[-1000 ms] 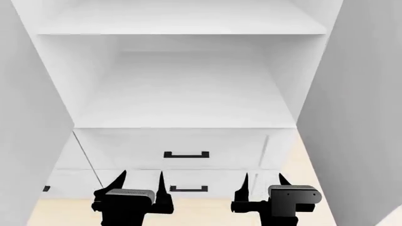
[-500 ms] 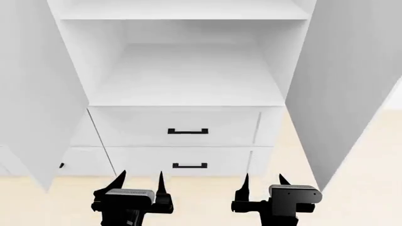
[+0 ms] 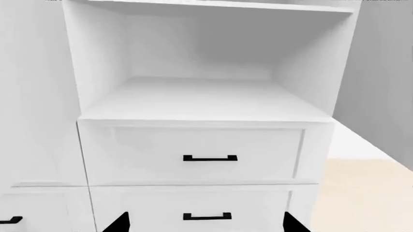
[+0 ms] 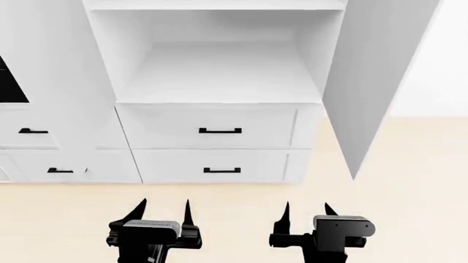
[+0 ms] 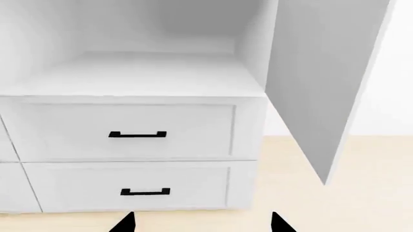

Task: Close the side bottom right group 3 doors

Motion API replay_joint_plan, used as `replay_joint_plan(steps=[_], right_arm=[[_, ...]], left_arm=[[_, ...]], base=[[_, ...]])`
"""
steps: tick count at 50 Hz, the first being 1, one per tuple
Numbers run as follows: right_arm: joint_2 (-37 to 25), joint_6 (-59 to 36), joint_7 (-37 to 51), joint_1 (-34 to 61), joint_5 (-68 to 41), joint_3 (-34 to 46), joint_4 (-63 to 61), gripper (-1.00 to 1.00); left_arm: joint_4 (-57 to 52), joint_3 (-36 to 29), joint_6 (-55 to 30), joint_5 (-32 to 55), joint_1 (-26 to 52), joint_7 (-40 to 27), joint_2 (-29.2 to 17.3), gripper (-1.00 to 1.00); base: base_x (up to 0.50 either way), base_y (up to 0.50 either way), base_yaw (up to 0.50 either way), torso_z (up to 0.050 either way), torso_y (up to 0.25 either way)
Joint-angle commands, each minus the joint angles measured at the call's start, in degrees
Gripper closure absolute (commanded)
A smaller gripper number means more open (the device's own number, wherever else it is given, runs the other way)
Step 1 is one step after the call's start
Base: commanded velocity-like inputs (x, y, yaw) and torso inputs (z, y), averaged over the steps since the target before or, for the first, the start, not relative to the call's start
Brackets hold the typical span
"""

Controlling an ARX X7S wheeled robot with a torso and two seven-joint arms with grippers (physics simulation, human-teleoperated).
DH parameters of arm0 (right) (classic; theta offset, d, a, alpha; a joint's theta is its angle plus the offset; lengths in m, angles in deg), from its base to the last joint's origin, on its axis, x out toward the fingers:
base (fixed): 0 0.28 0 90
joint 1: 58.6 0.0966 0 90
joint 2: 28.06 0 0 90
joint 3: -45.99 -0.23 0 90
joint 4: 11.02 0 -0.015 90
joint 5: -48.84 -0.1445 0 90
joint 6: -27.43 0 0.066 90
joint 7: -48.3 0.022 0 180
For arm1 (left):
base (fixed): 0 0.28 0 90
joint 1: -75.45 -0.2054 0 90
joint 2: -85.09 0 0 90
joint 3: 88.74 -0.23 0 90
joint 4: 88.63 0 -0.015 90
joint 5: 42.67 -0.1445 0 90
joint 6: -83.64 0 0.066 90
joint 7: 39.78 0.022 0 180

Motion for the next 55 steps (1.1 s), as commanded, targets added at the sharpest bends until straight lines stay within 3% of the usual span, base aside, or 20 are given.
replay_joint_plan(steps=[1,5,55], right_arm=[[-0.4,1.9,0.0,-0.2,-0.9,0.1,-0.4,-1.0],[-0.7,2.5,0.0,-0.5,-0.6,0.5,-0.7,-1.0],[-2.2,3.4,3.2,-0.1,0.9,2.7,-0.6,-1.0]], left_arm=[[-0.1,-0.4,0.0,0.3,0.2,-0.5,-0.4,-1.0],[-0.1,-0.6,0.0,0.4,0.2,-0.6,-0.5,-1.0],[0.2,-2.0,0.2,1.9,0.6,-2.1,-1.7,-1.0]], base=[[0.0,0.0,0.0,0.0,0.0],[0.0,0.0,0.0,0.0,0.0],[0.0,0.5,0.0,0.0,0.0]])
